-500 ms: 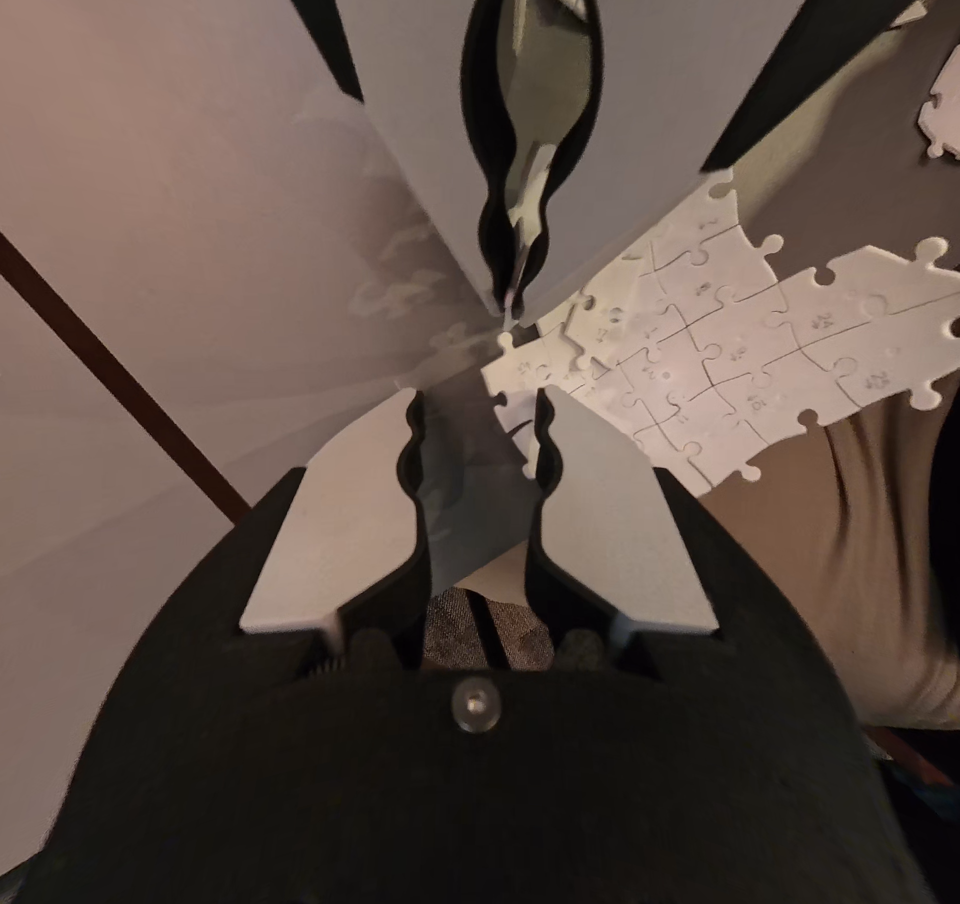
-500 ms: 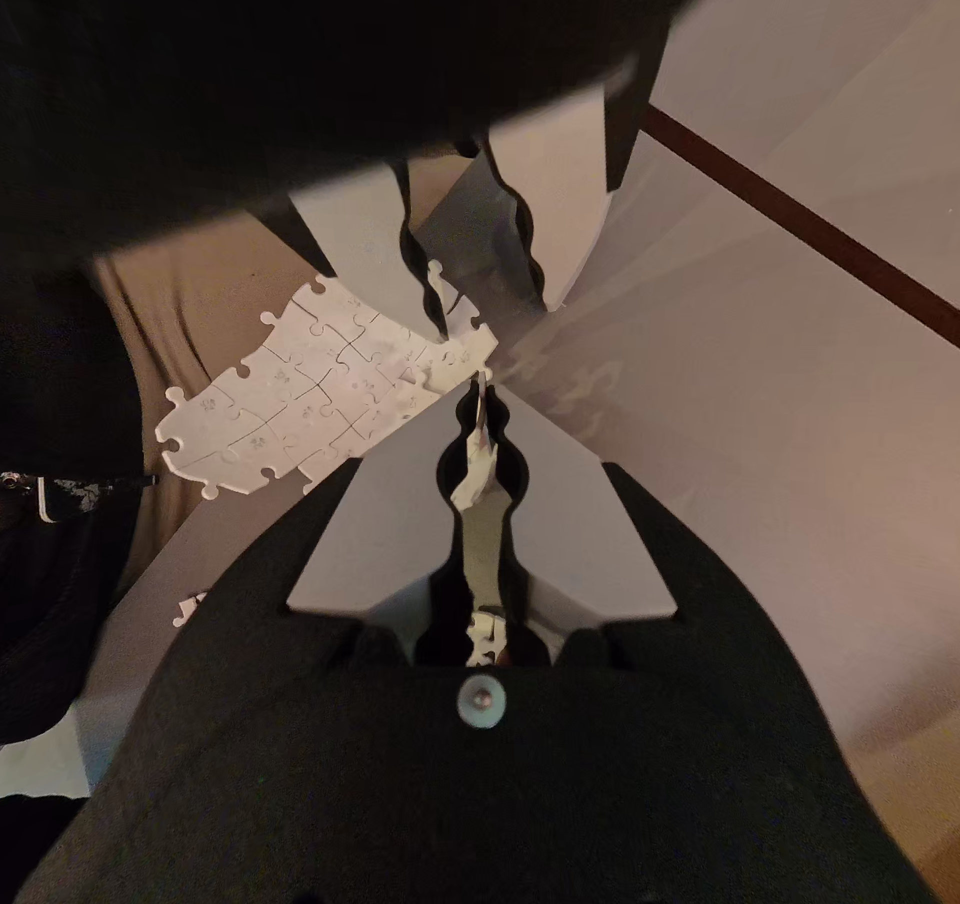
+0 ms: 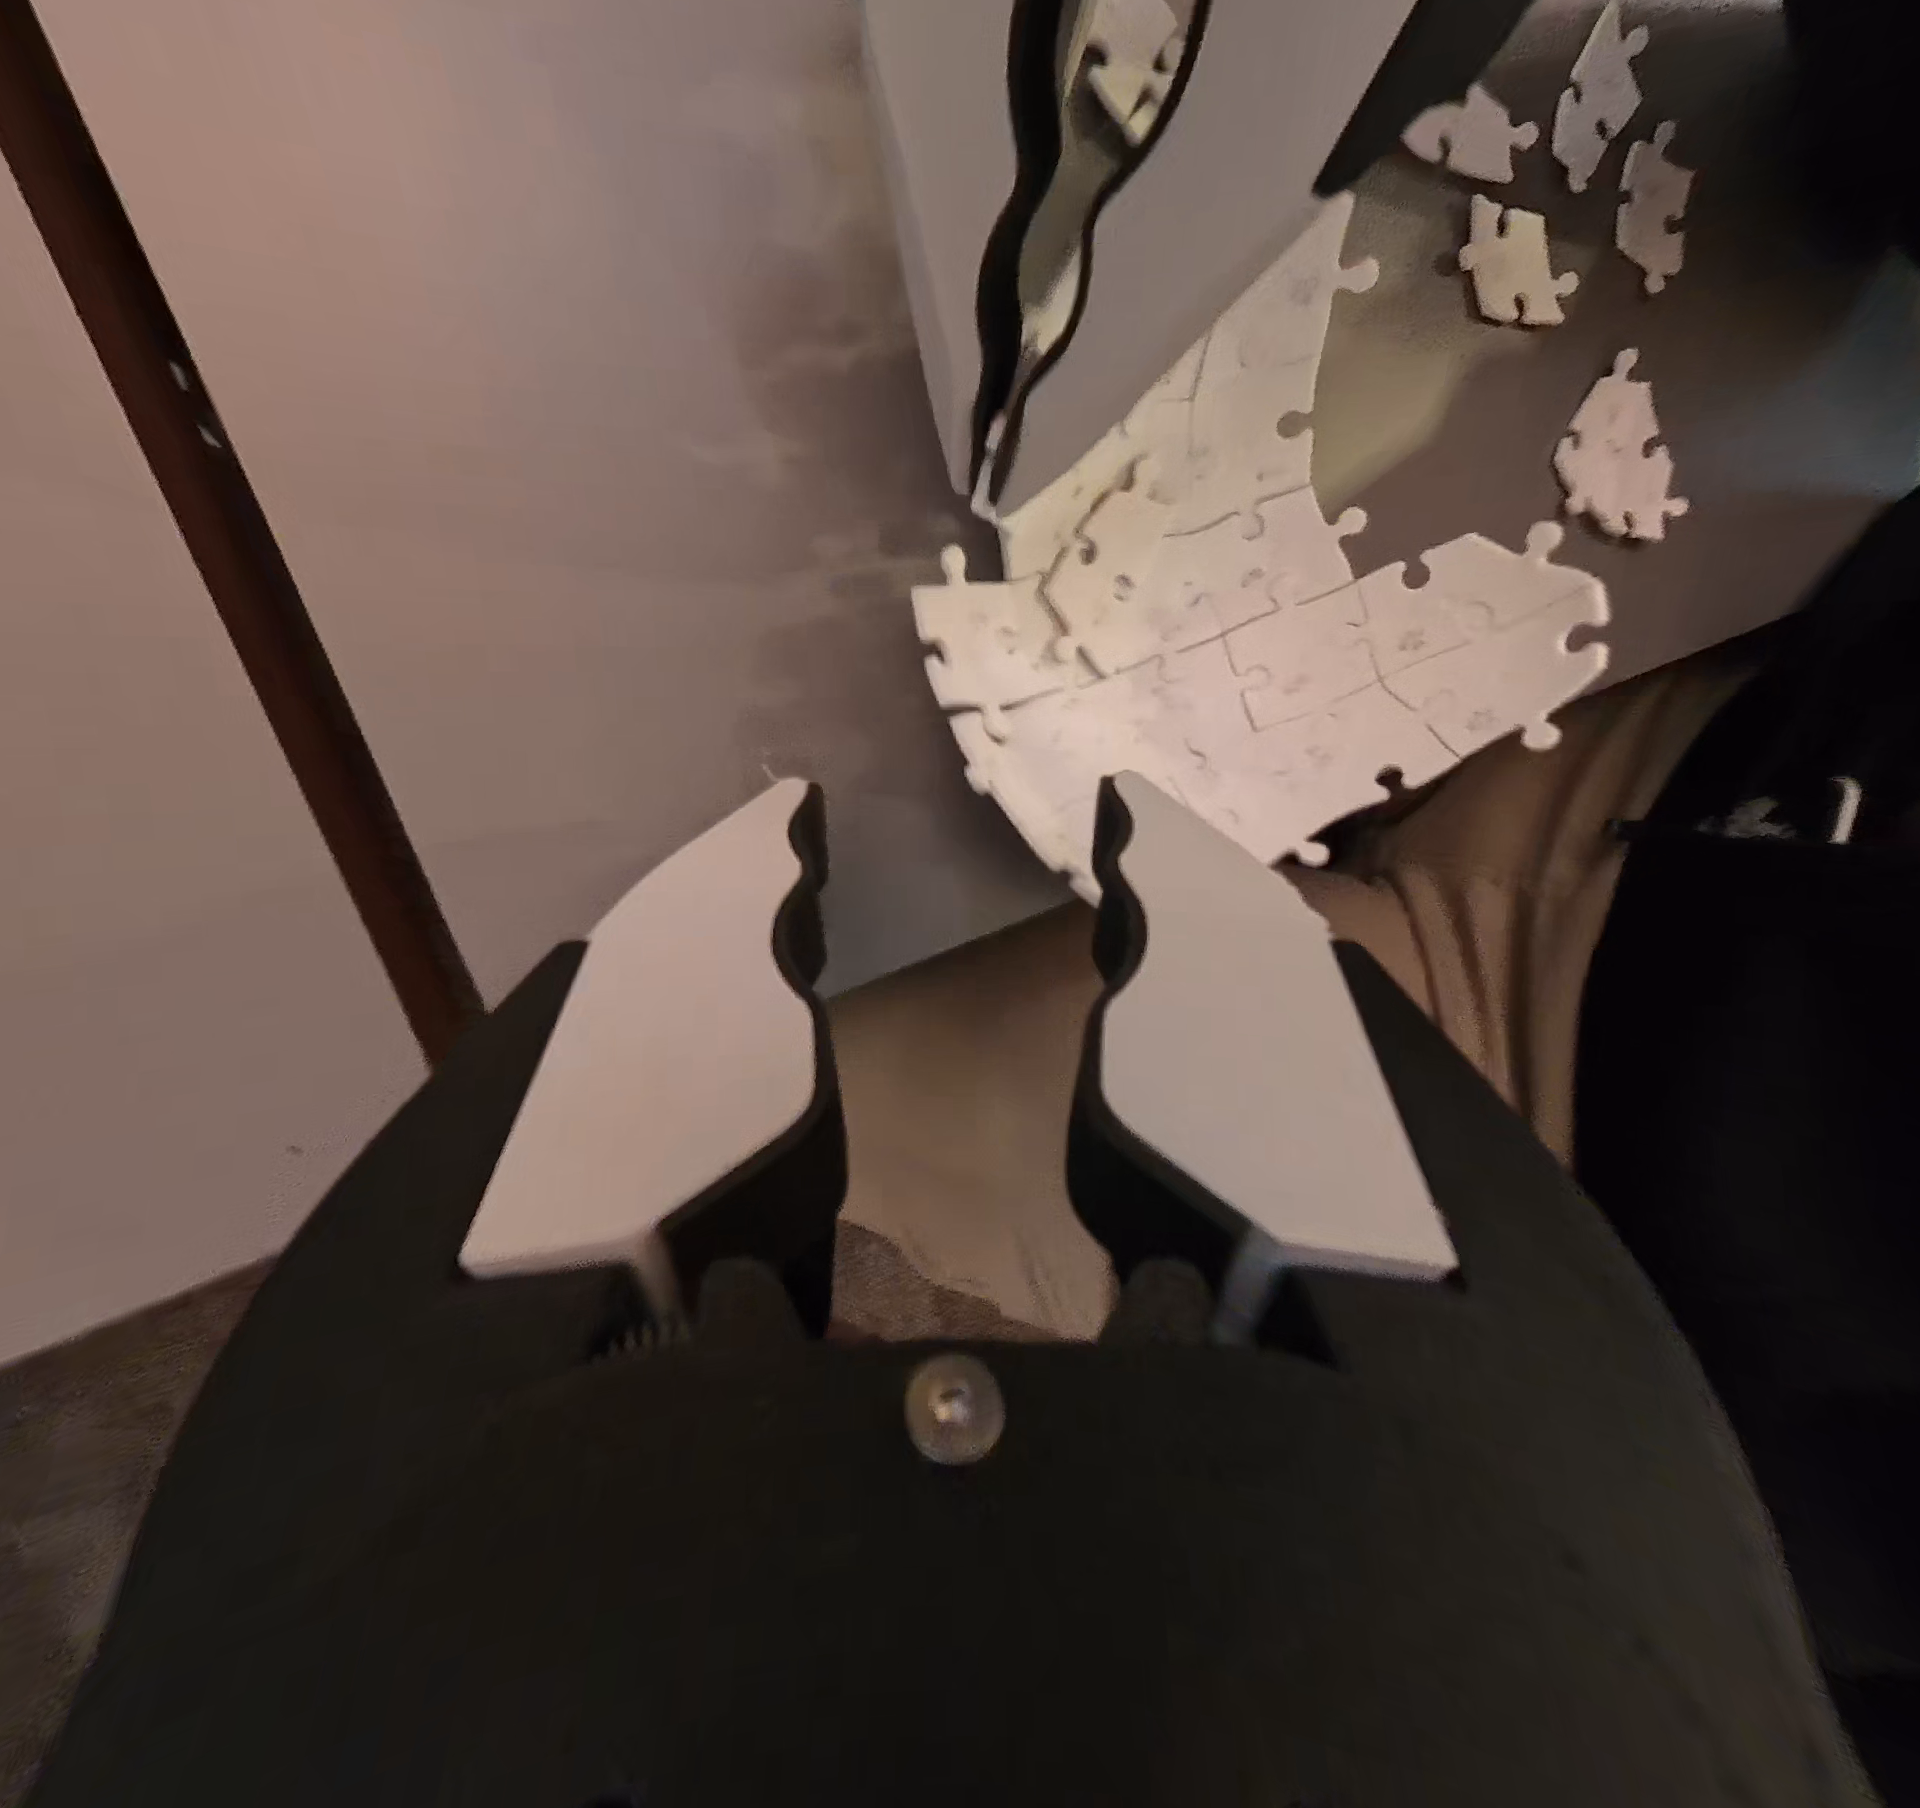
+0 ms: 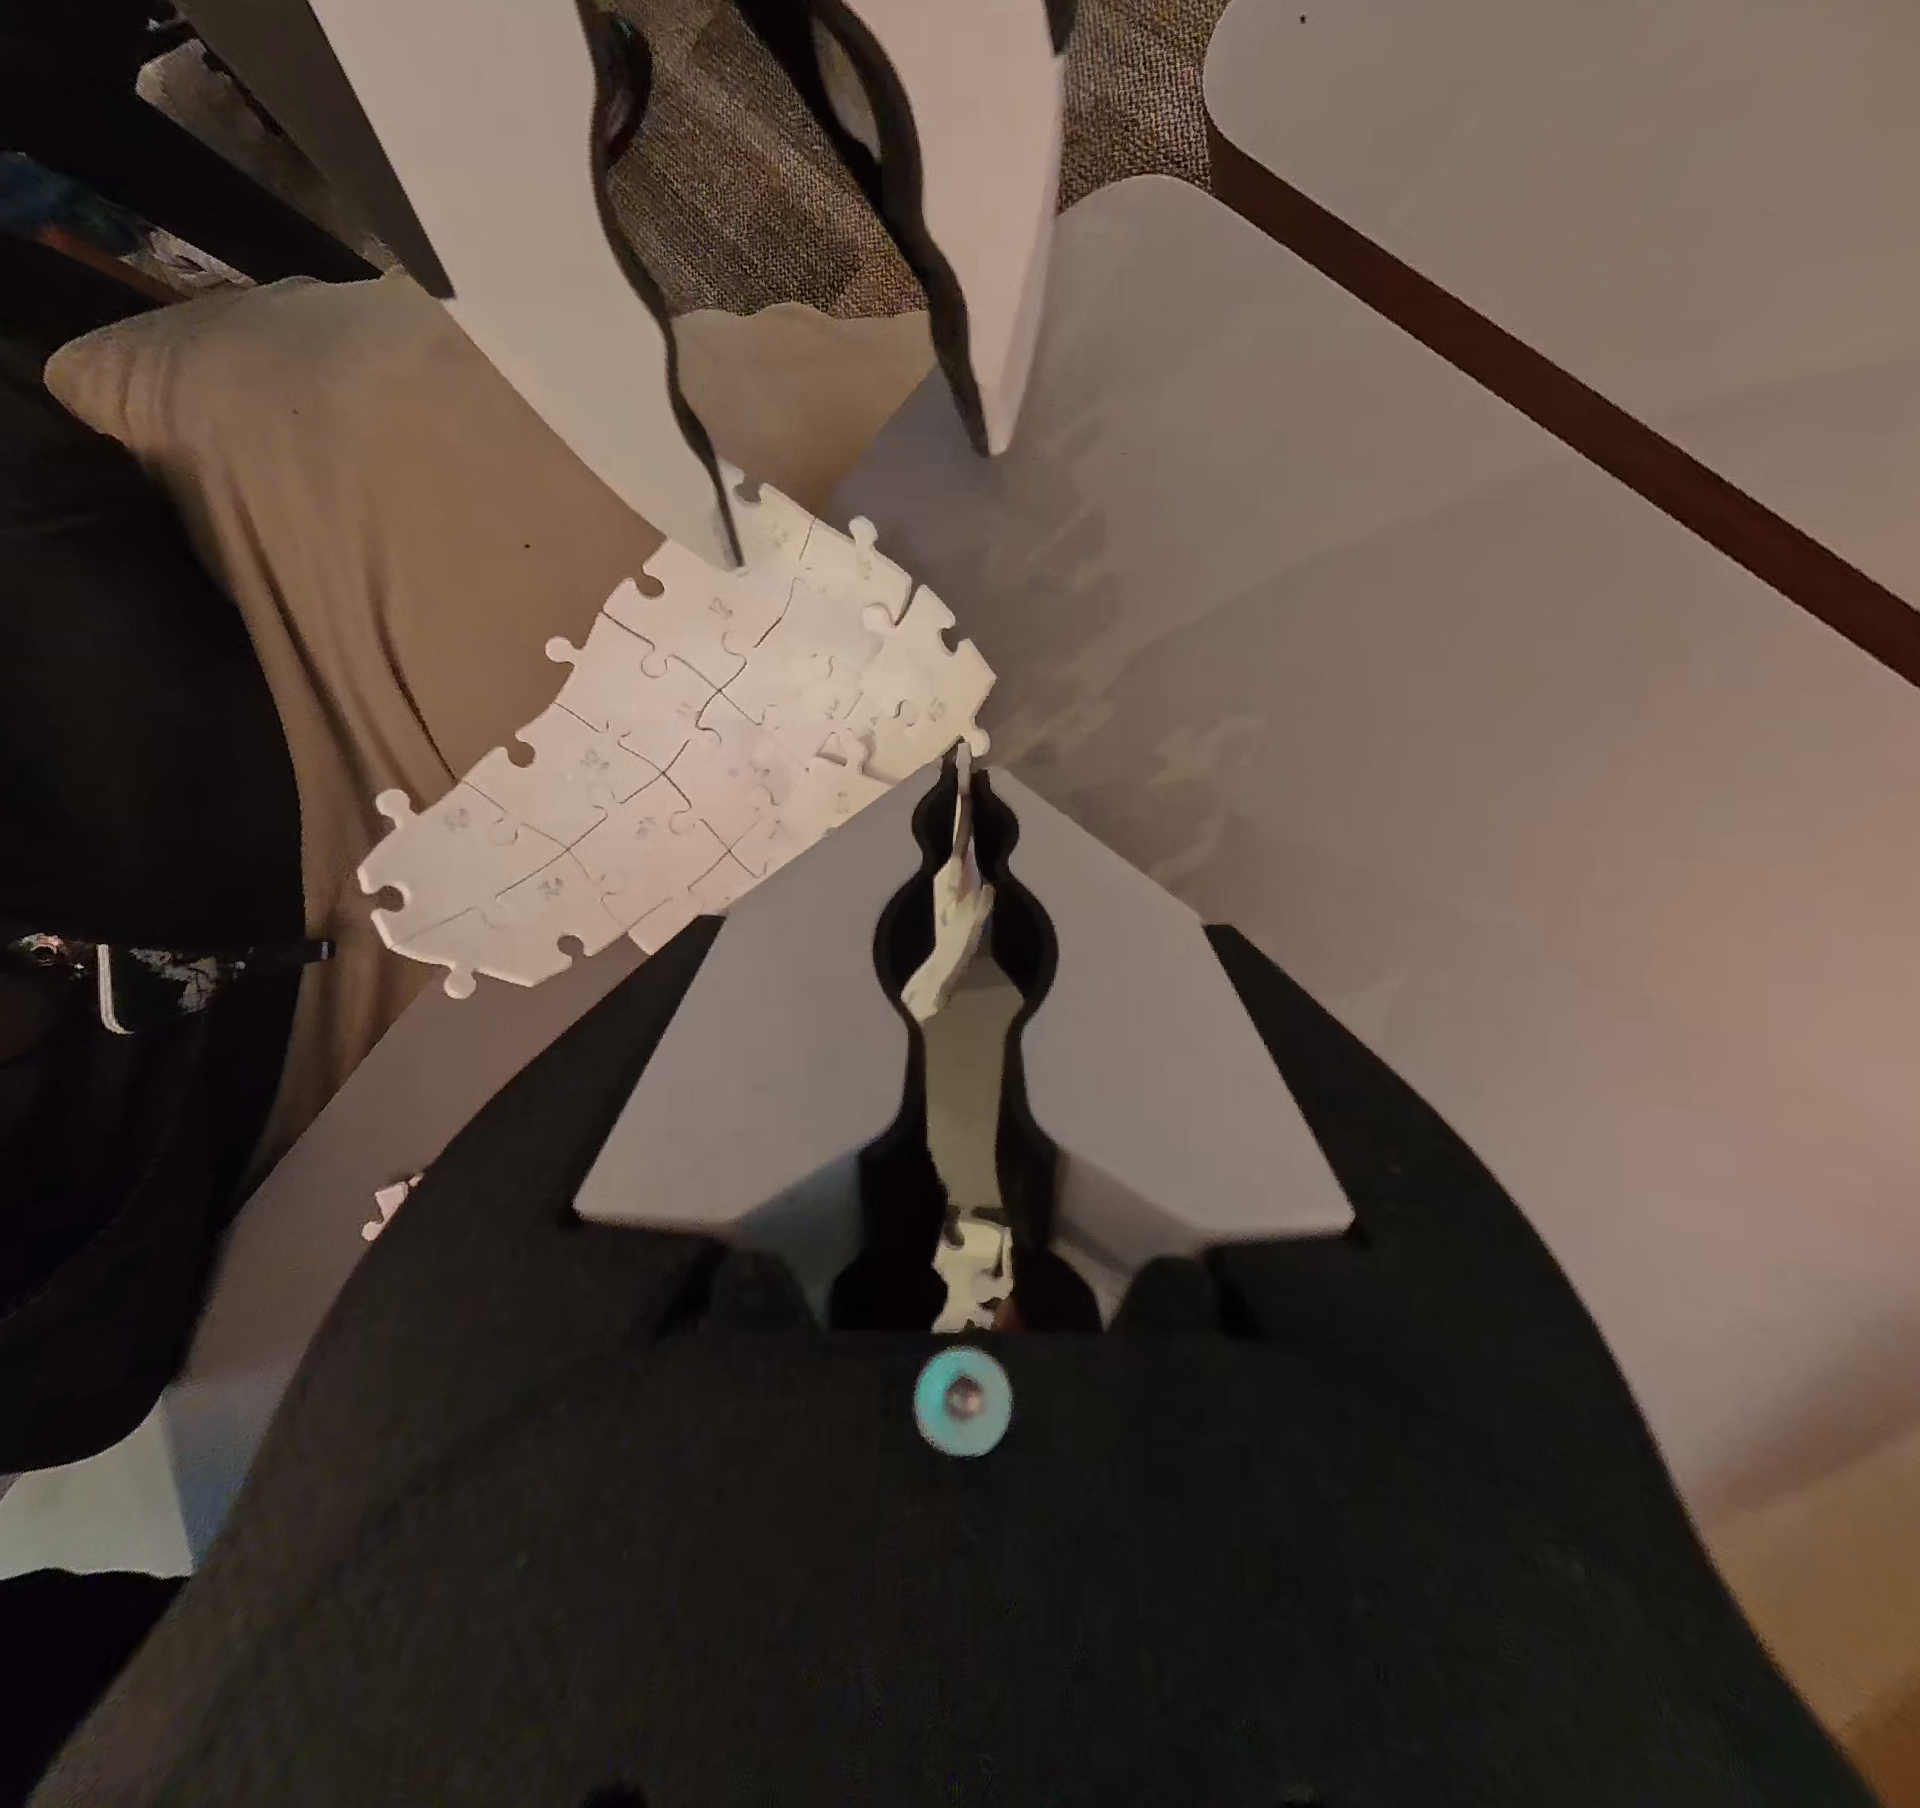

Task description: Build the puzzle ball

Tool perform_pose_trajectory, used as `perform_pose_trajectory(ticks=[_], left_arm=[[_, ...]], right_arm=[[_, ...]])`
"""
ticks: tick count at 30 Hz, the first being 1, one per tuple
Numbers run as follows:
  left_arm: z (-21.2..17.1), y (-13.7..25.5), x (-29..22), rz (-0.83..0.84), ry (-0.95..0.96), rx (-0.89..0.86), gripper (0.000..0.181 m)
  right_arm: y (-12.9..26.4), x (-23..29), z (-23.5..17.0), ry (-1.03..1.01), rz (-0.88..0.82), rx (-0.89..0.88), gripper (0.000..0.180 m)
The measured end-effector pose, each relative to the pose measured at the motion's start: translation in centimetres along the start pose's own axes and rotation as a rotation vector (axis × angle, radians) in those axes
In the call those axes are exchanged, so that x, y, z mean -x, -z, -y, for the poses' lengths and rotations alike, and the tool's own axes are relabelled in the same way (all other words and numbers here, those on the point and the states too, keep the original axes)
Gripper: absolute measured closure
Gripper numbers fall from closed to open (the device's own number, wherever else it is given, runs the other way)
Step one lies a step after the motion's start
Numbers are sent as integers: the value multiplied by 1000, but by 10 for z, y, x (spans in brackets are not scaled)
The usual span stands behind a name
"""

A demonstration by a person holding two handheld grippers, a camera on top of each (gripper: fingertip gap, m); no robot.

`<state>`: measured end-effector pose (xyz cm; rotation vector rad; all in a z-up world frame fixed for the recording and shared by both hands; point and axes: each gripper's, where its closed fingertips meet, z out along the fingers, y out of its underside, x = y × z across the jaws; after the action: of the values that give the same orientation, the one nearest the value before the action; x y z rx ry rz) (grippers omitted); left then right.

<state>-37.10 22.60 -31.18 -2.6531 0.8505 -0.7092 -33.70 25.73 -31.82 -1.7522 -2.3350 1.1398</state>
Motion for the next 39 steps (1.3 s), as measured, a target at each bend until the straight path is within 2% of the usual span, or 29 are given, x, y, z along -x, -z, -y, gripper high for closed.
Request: perform_pose_trajectory(ticks=[3, 5, 13, 26, 39], left_arm=[[-4, -5, -12, -87, 108, -83, 133], [-10, -12, -16, -107, 122, -66, 135], [-9, -22, -22, -174, 158, -55, 163], [-7, -23, -19, -178, 141, -48, 170], [-9, -24, -15, -190, 111, -24, 177]], right_arm=[[-1, 1, 0, 2, 5, 4, 179], [-1, 3, -1, 3, 7, 9, 179], [-1, 5, -1, 9, 11, 14, 179], [-1, 9, 8, 53, -9, -11, 168], [26, -20, 33, 63, -100, -206, 163]])
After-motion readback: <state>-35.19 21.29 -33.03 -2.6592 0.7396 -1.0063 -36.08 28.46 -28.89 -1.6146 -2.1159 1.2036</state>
